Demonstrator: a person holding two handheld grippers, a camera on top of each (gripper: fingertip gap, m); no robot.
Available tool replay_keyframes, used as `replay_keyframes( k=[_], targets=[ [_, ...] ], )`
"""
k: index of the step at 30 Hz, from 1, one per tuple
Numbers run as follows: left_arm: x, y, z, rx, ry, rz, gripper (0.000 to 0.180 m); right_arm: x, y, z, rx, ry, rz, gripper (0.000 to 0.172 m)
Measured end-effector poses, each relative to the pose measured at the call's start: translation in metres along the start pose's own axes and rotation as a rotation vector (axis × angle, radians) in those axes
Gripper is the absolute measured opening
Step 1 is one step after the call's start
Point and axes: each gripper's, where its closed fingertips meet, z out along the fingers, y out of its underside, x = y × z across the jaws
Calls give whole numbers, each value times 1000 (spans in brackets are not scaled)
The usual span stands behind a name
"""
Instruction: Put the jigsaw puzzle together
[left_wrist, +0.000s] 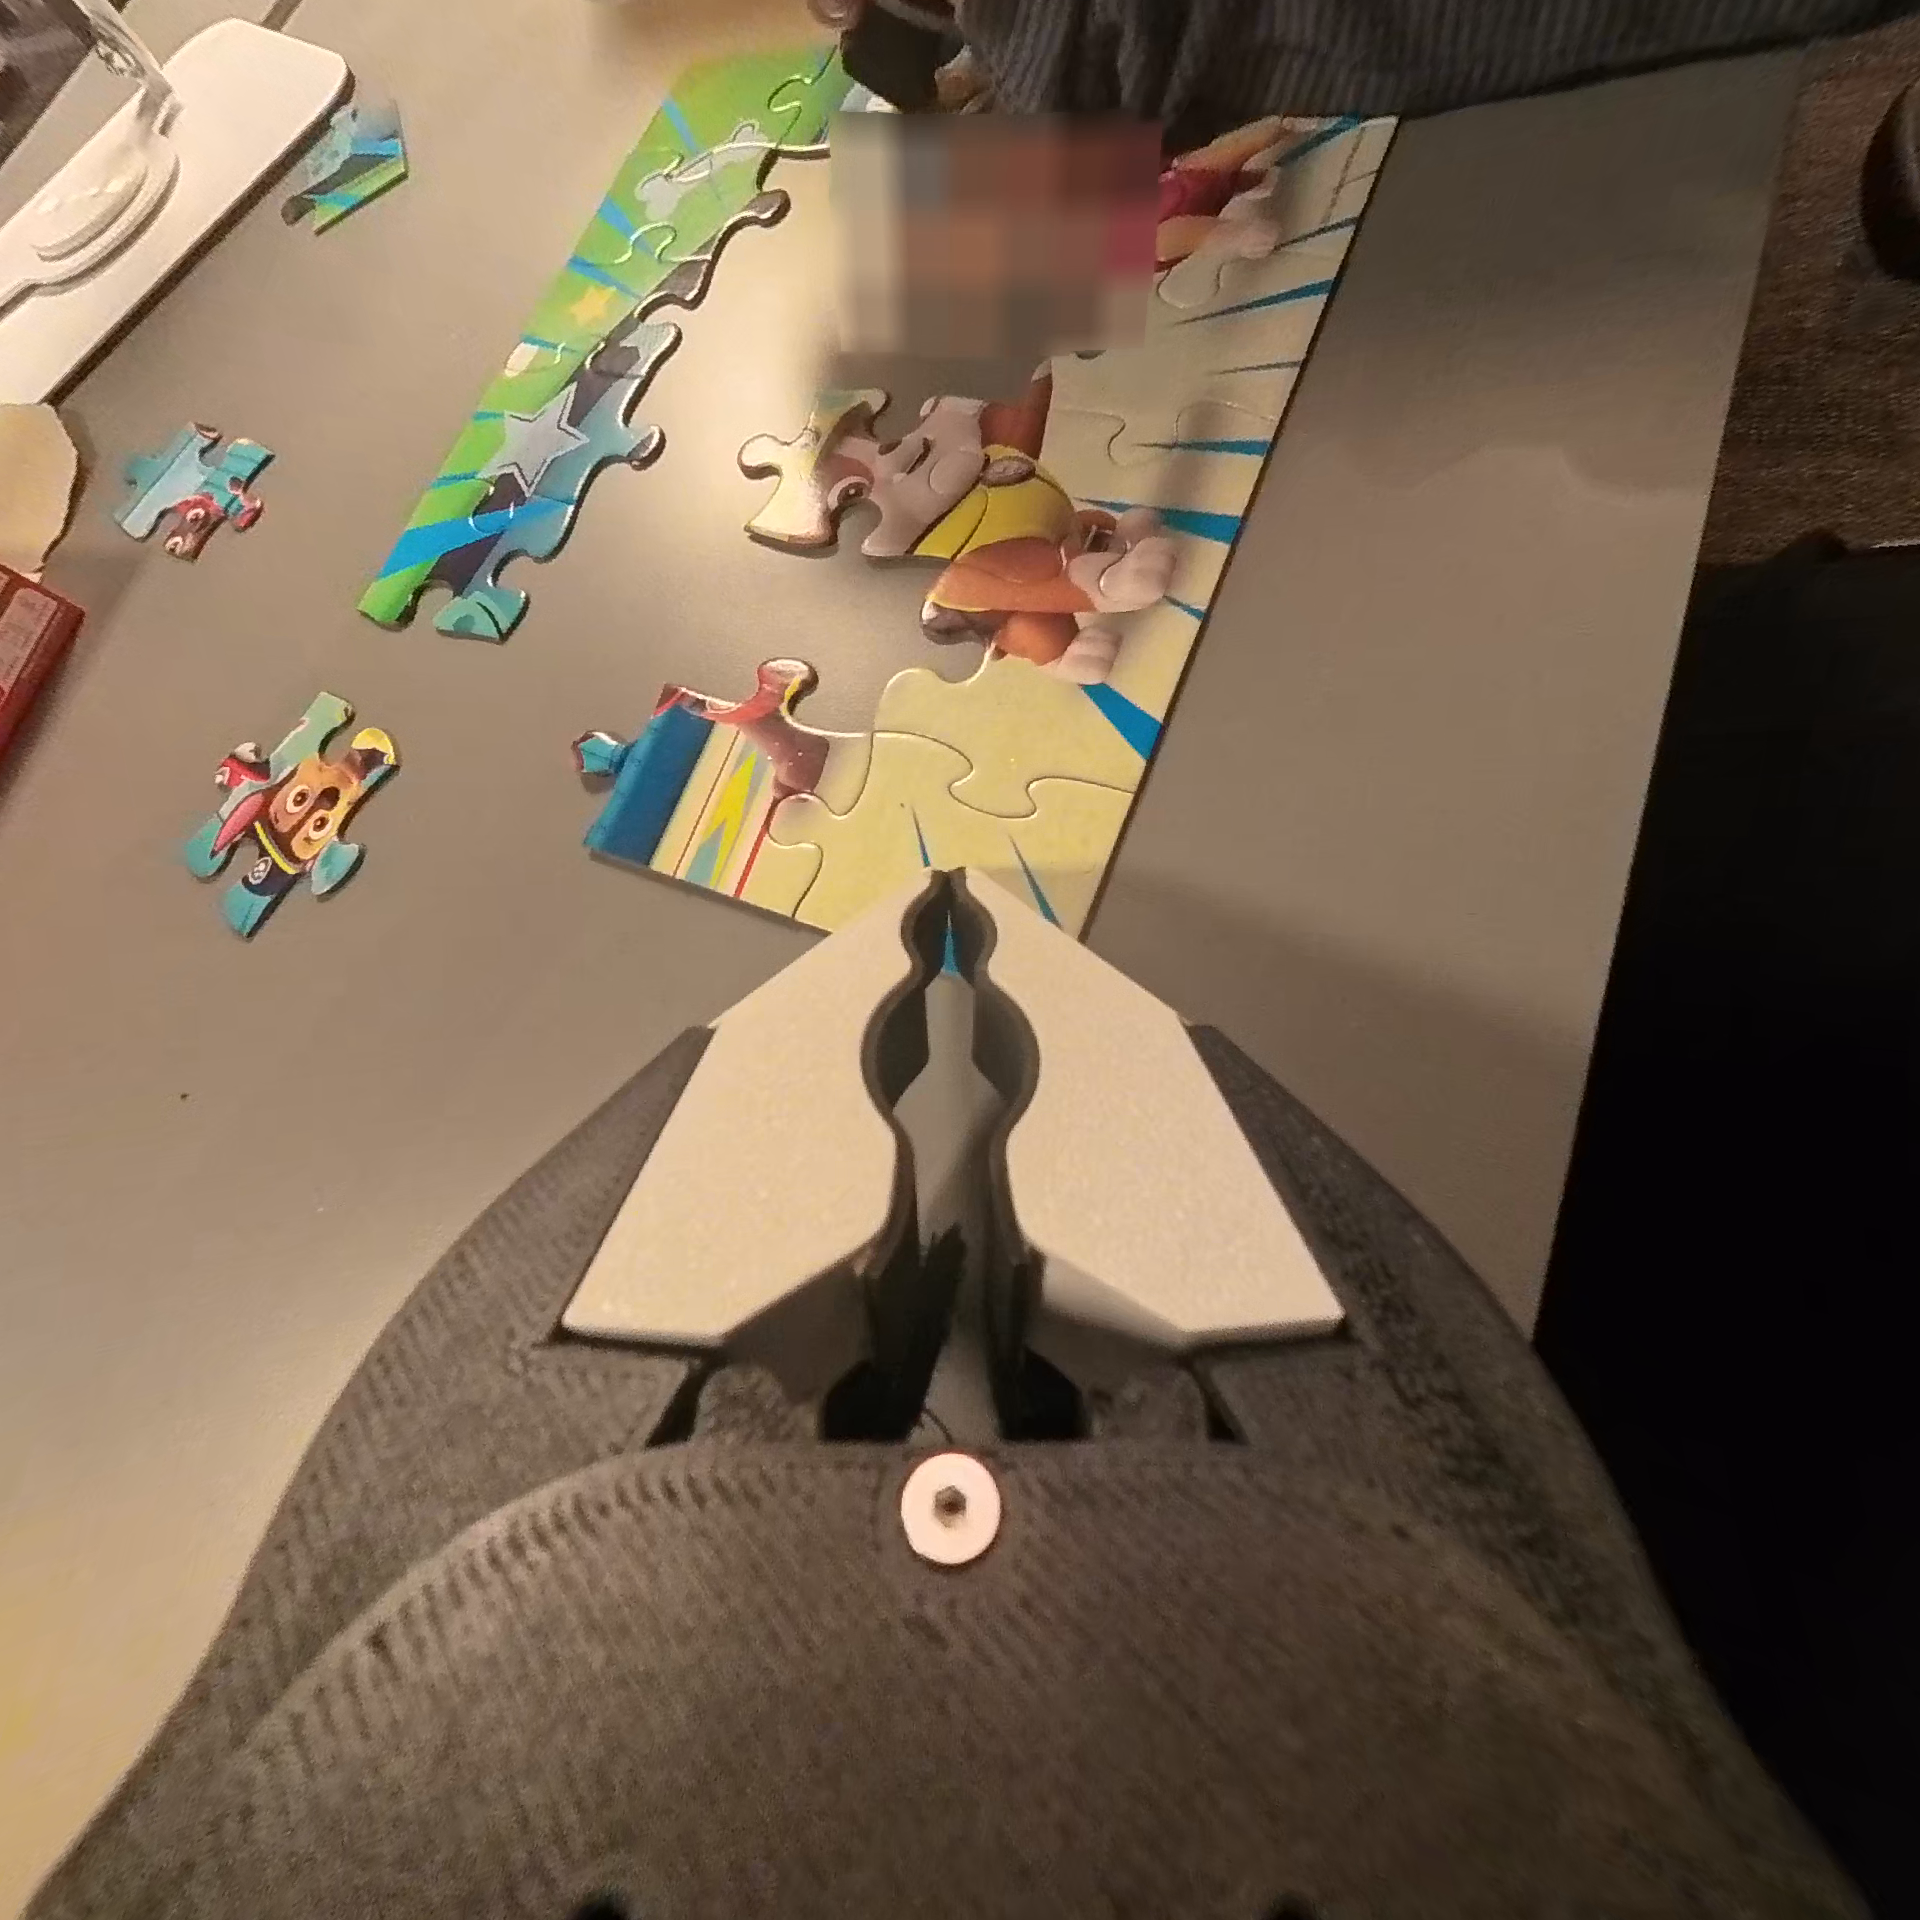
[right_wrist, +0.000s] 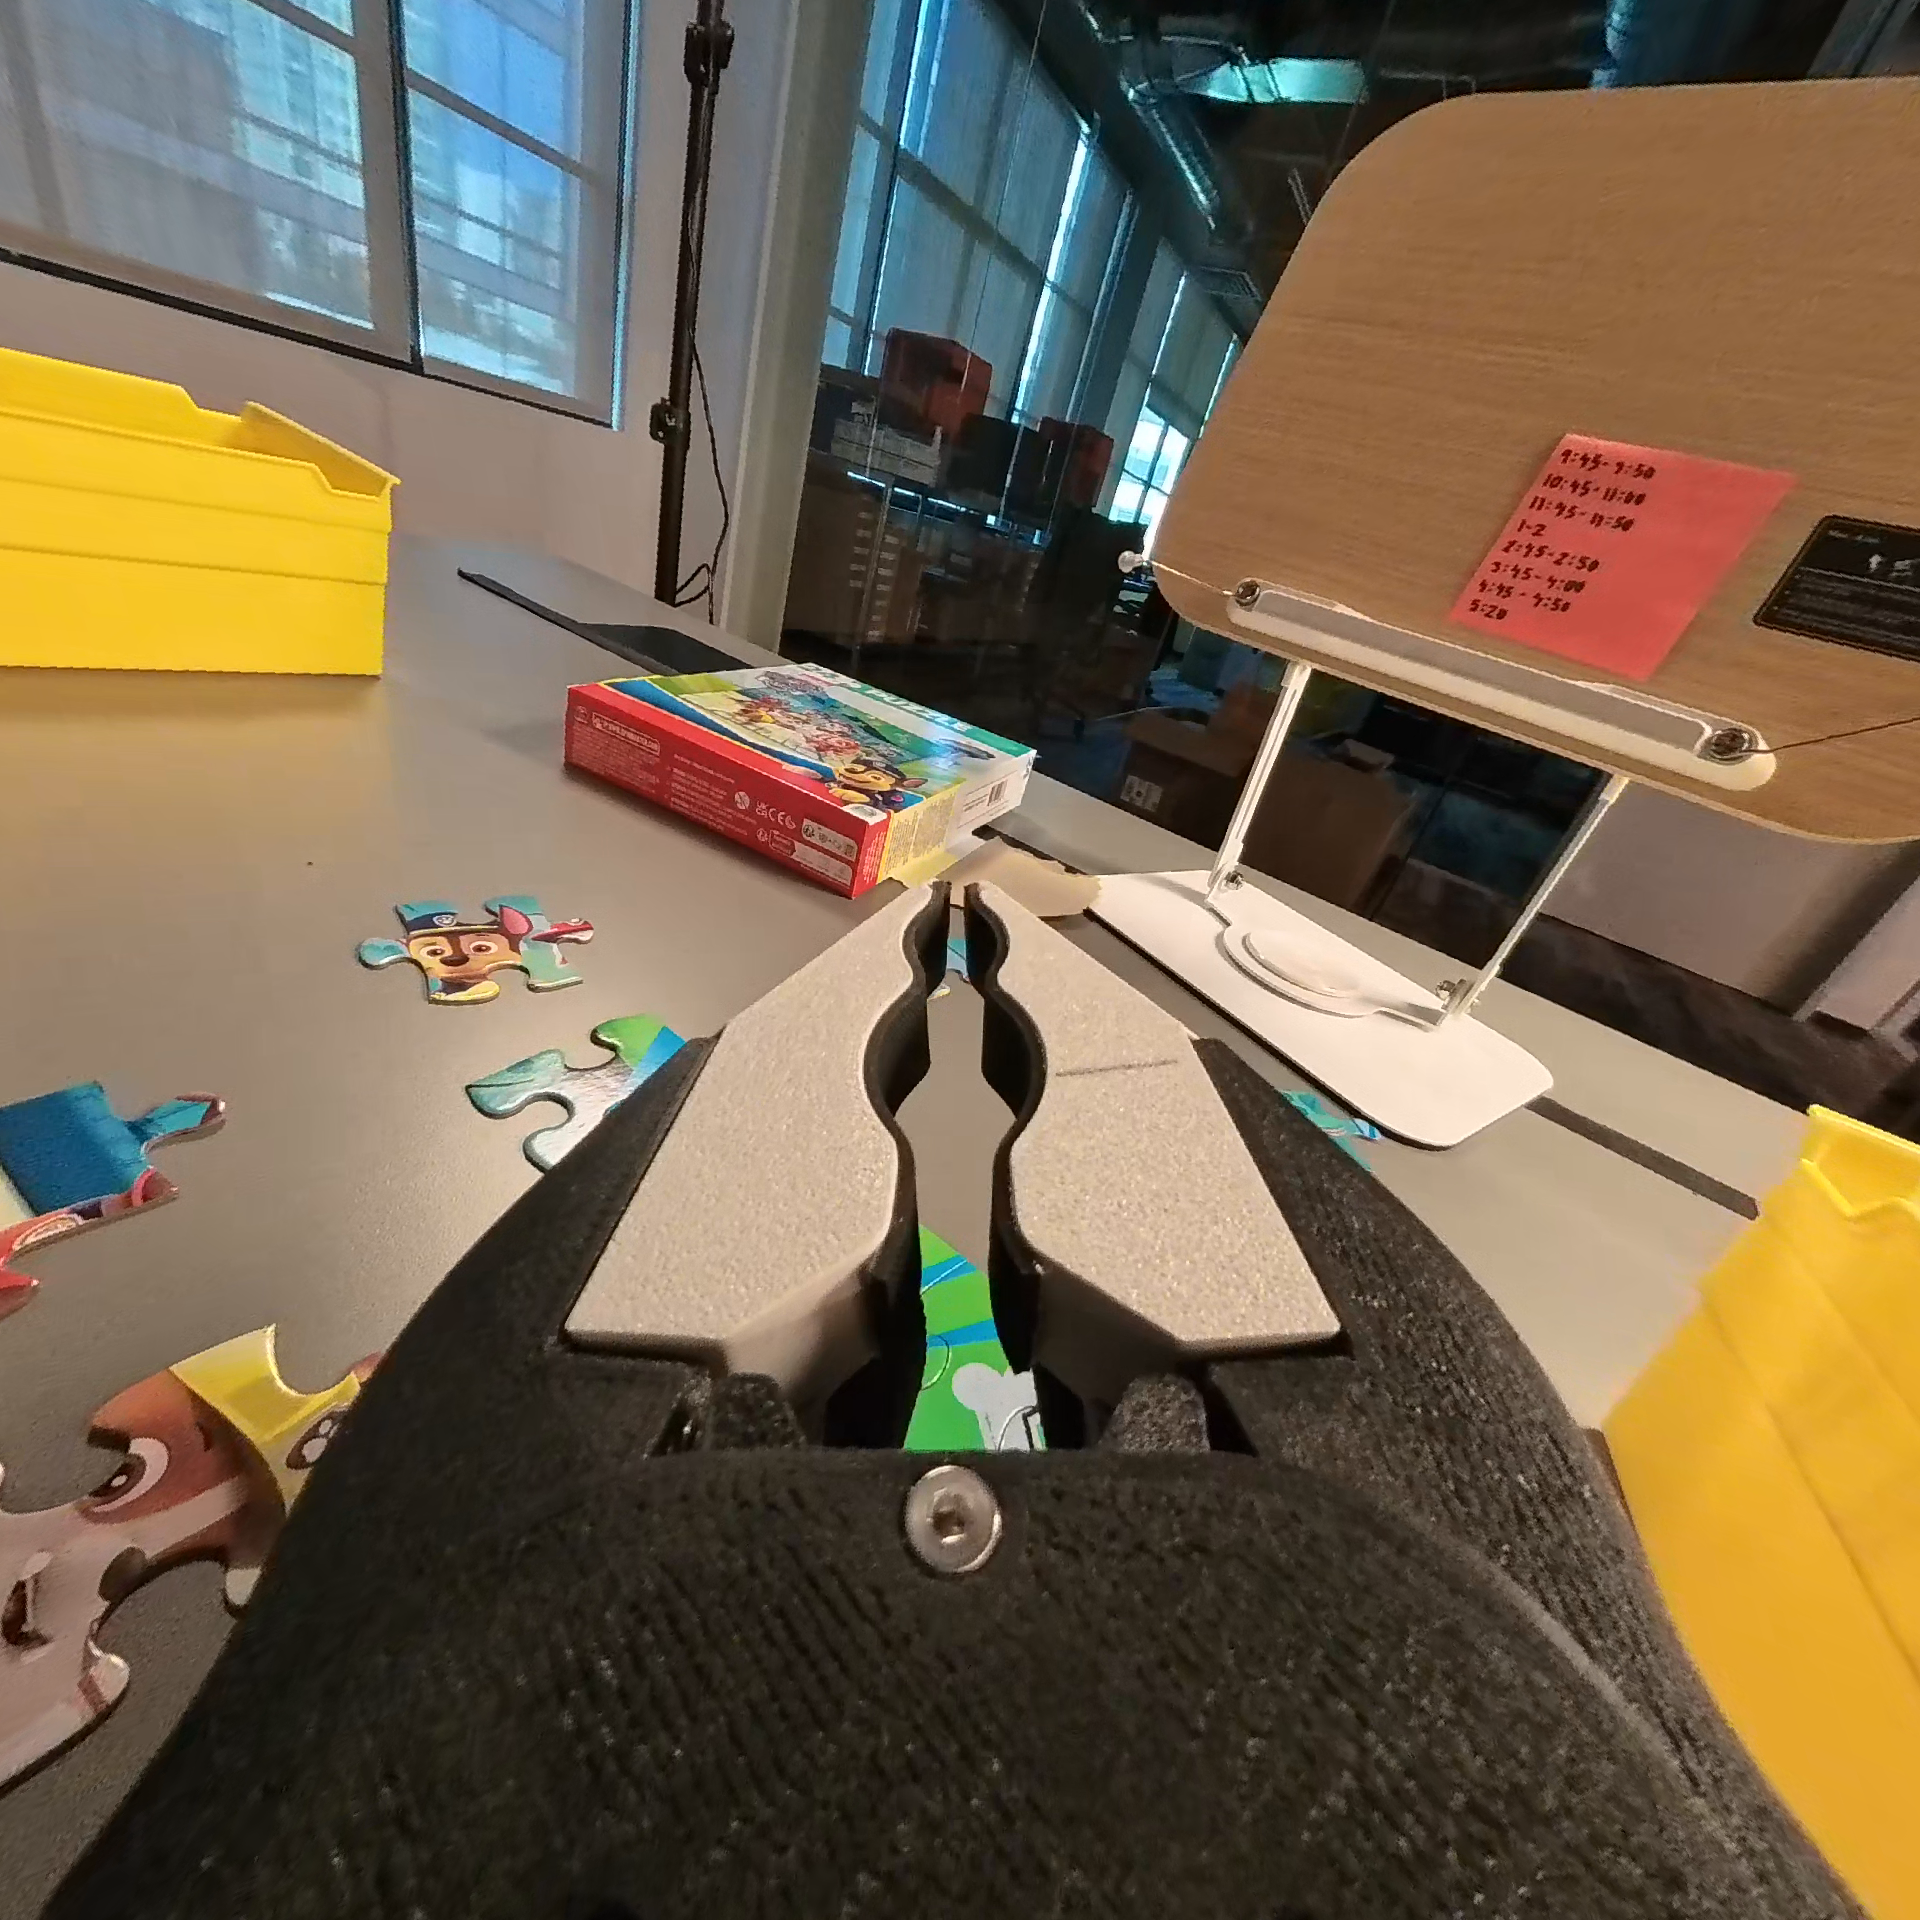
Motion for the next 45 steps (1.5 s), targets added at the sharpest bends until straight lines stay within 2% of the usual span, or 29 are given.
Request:
replay_keyframes(
  k=[22, 29, 34, 39, 42, 45],
  targets=[
    [-1, 0, 1, 1, 0, 2, 0, -2, 1, 1, -6, -9, -4, 0],
    [2, -1, 2, 14, 100, 15, 1, -1, 1, 1, -5, -9, 0, 0],
    [-56, -21, 9, 104, -117, 46, 7, -3, 2, 2, -11, -25, 7, 0],
    [-155, -50, 10, 290, -457, -21, 8, -3, 1, 1, -7, -31, 25, 0],
    [-206, -45, 4, 363, -671, -18, 0, -2, 1, 1, -9, -26, 26, 0],
    [-232, -37, -10, 357, -811, 30, 0, -3, 2, 2, -12, -28, 21, 0]
  ],
)
